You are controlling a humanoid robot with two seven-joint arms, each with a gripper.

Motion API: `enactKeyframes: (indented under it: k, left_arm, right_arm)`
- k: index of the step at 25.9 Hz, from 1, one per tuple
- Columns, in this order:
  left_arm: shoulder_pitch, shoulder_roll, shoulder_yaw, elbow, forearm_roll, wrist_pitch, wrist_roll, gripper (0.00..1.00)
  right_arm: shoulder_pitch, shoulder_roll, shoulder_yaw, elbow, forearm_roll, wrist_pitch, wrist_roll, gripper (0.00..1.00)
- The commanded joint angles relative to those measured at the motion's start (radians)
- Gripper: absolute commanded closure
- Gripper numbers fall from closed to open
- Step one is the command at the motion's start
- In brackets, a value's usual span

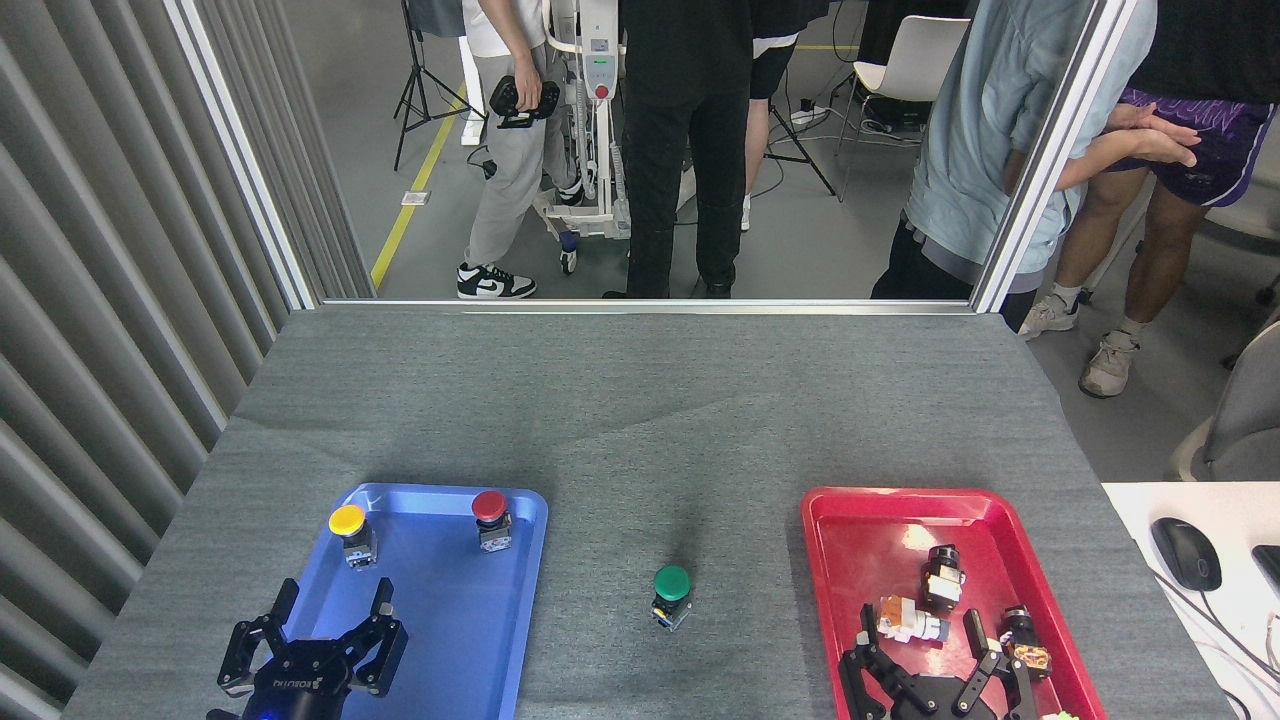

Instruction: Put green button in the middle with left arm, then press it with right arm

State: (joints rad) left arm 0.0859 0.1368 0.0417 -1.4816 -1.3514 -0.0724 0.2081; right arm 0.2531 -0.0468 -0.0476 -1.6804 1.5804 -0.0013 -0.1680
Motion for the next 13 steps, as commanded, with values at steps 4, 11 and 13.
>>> enactKeyframes:
  k: [4, 11, 13]
  left_arm:
    - [0.000, 0.000, 0.000, 0.000, 0.000, 0.000, -0.004, 0.00]
    - [0.003, 0.001, 0.000, 0.000, 0.000, 0.000, -0.006, 0.00]
    - [0.006, 0.001, 0.000, -0.002, 0.000, 0.000, -0.006, 0.00]
  right_arm:
    - [0.000, -0.001, 0.000, 0.001, 0.001, 0.000, 0.001, 0.00]
    - [0.000, -0.001, 0.000, 0.001, 0.000, 0.000, 0.001, 0.00]
    - [0.000, -0.001, 0.000, 0.001, 0.000, 0.000, 0.001, 0.00]
